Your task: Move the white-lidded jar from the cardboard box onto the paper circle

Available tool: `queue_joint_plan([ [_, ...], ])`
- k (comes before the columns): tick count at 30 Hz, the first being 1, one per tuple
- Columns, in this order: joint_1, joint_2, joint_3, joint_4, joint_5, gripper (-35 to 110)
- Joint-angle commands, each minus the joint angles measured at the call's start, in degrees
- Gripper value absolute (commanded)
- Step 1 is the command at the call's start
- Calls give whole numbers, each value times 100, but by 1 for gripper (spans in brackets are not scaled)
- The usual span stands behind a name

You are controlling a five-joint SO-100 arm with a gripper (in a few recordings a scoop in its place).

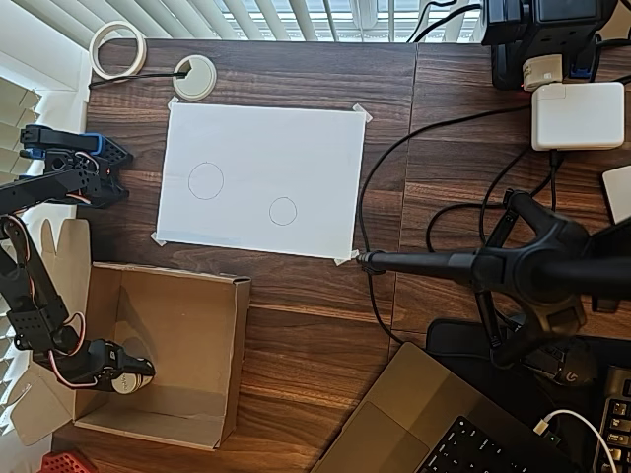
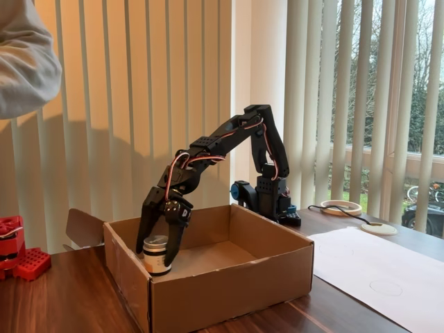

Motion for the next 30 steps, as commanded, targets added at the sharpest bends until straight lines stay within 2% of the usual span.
queue_joint_plan([
  [1,44,246,-123,-176,-70,28],
  [11,-62,519,352,-598,-18,13],
  [14,-114,773,510,-598,62,13],
  [23,-782,3234,1318,-536,1081,12],
  [30,-1424,4298,914,-62,1521,12],
])
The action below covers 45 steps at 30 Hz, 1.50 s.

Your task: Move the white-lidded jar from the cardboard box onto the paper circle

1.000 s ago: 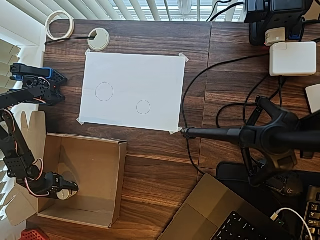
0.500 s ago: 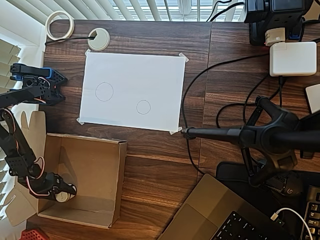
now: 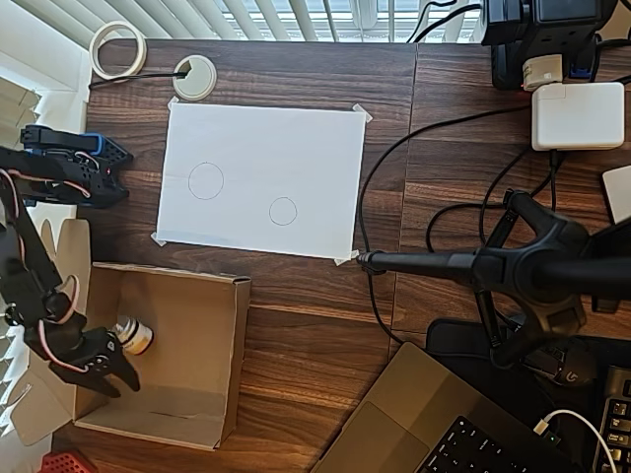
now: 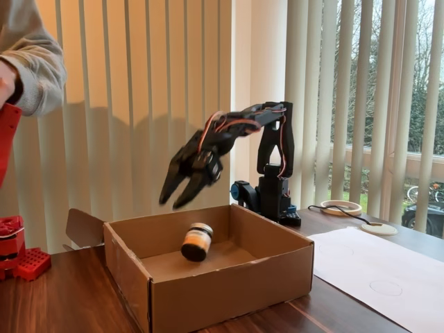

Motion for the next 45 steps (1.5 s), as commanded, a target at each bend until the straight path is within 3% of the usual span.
queue_joint_plan([
  [1,-299,940,-554,132,149,12],
  [15,-1960,2048,-765,0,1758,12],
  [33,-4966,5546,3489,18,6126,9],
  [45,-5634,7980,5546,2083,7717,7],
])
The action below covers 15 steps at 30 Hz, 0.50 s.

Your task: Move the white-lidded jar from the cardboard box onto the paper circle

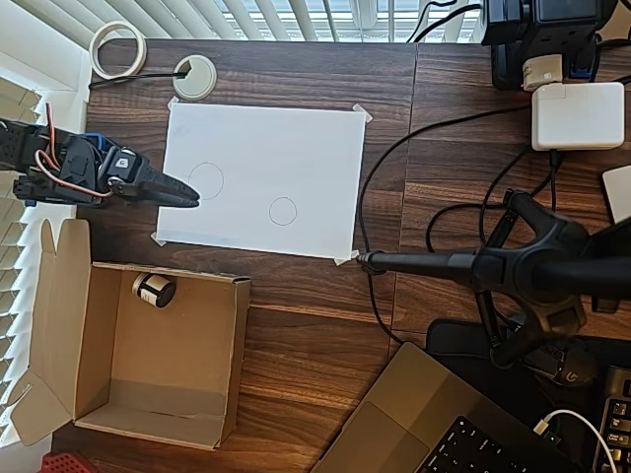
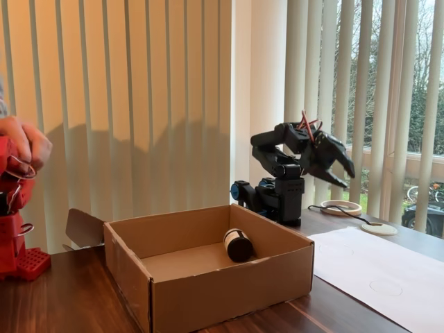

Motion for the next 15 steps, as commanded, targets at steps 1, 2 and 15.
queue_joint_plan([
  [1,-70,791,202,738,369,7],
  [2,-114,940,264,905,466,7],
  [15,-694,1916,809,2751,1406,7],
])
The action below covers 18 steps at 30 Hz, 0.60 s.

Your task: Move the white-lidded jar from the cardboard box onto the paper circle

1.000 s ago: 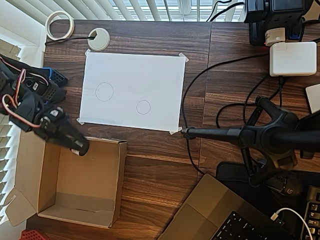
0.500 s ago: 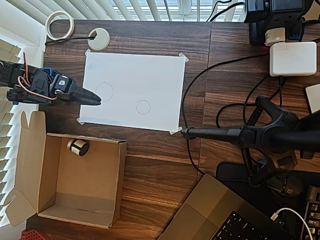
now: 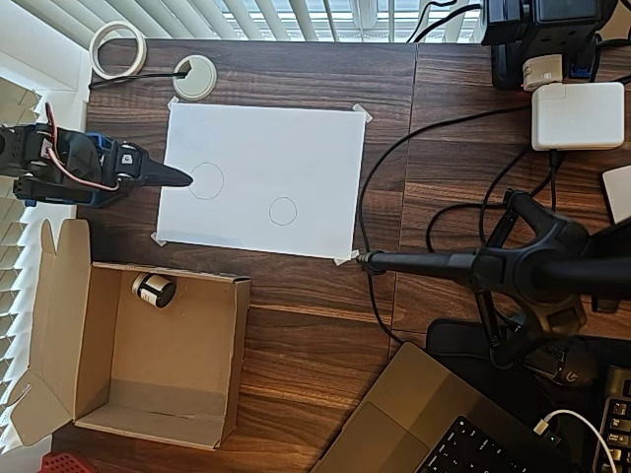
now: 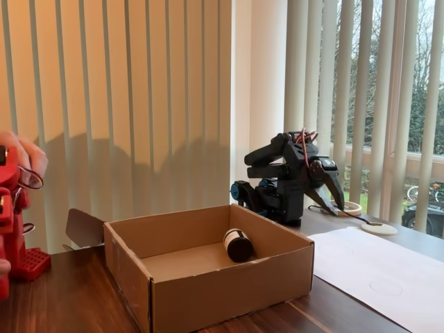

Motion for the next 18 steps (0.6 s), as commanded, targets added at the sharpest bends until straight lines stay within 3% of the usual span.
queue_joint_plan([
  [1,-53,369,105,229,141,6],
  [4,-53,369,334,237,141,0],
  [18,-185,378,281,624,308,0],
])
